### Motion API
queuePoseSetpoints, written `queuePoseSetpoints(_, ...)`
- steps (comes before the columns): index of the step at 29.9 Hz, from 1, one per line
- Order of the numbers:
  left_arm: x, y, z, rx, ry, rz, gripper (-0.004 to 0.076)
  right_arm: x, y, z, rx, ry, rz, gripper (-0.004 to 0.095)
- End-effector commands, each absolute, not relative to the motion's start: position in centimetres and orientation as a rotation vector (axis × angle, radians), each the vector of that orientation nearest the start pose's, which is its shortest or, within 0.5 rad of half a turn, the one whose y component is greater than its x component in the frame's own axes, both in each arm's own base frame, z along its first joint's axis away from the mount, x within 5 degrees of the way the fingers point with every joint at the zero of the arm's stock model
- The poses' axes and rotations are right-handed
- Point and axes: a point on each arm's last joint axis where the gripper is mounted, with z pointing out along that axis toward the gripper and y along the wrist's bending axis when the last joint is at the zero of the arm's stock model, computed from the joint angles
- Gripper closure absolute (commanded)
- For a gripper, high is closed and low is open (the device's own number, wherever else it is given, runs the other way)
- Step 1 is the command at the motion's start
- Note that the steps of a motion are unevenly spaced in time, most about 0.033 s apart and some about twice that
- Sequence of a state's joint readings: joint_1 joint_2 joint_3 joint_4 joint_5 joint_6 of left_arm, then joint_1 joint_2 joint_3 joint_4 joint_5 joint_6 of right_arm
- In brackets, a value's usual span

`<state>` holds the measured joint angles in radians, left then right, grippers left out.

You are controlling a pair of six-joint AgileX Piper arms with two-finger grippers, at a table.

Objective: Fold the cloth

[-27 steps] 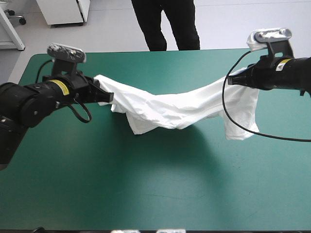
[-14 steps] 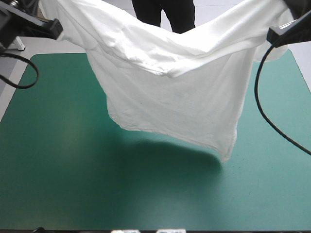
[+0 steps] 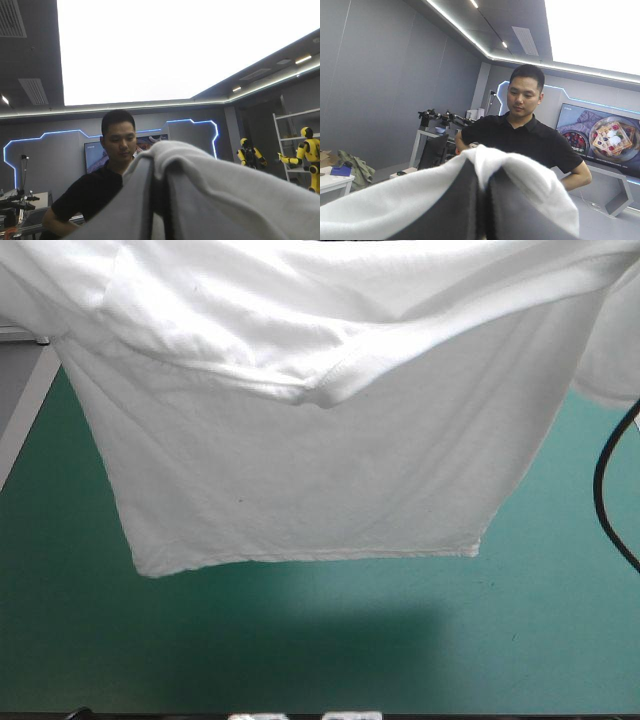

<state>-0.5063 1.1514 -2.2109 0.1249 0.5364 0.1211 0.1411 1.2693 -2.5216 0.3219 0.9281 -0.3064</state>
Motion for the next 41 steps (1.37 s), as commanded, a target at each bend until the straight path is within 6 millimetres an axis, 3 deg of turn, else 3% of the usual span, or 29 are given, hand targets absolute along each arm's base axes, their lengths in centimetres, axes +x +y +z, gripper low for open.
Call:
queuePoseSetpoints(1,6.4,-3.1,68.0,0.316,0.890,-0.206,0.0733,5.9,2.8,69.3,-0.327,1.071,0.147,0.0924)
queuePoseSetpoints(6,9.5,-4.5,63.9,0.387,1.083,-0.109,0.0733,8.9,2.8,67.1,-0.309,1.266,0.134,0.0924)
queuePoseSetpoints(8,11.4,-4.9,61.9,0.330,1.231,-0.106,0.0733,10.6,2.9,65.8,-0.291,1.360,0.135,0.0925)
queuePoseSetpoints(13,17.5,-6.7,57.3,0.253,1.482,-0.002,0.0732,16.6,3.6,61.2,-0.284,1.595,0.155,0.0925)
queuePoseSetpoints(17,22.8,-8.1,54.3,0.203,1.586,-0.048,0.0730,21.3,4.2,57.0,-0.247,1.727,0.185,0.0925)
queuePoseSetpoints(21,28.9,-8.0,50.8,0.143,1.700,-0.148,0.0731,26.2,4.7,52.4,-0.205,1.816,0.198,0.0925)
queuePoseSetpoints(24,32.3,-7.8,48.3,0.149,1.763,-0.146,0.0731,29.9,5.2,49.1,-0.174,1.886,0.210,0.0925)
queuePoseSetpoints(34,40.9,-9.1,39.5,0.171,1.895,-0.123,0.0731,40.7,6.8,38.3,-0.112,2.085,0.272,0.0925)
queuePoseSetpoints(41,44.1,-9.8,33.9,0.187,2.015,-0.110,0.0731,43.8,7.3,32.7,-0.095,2.196,0.277,0.0925)
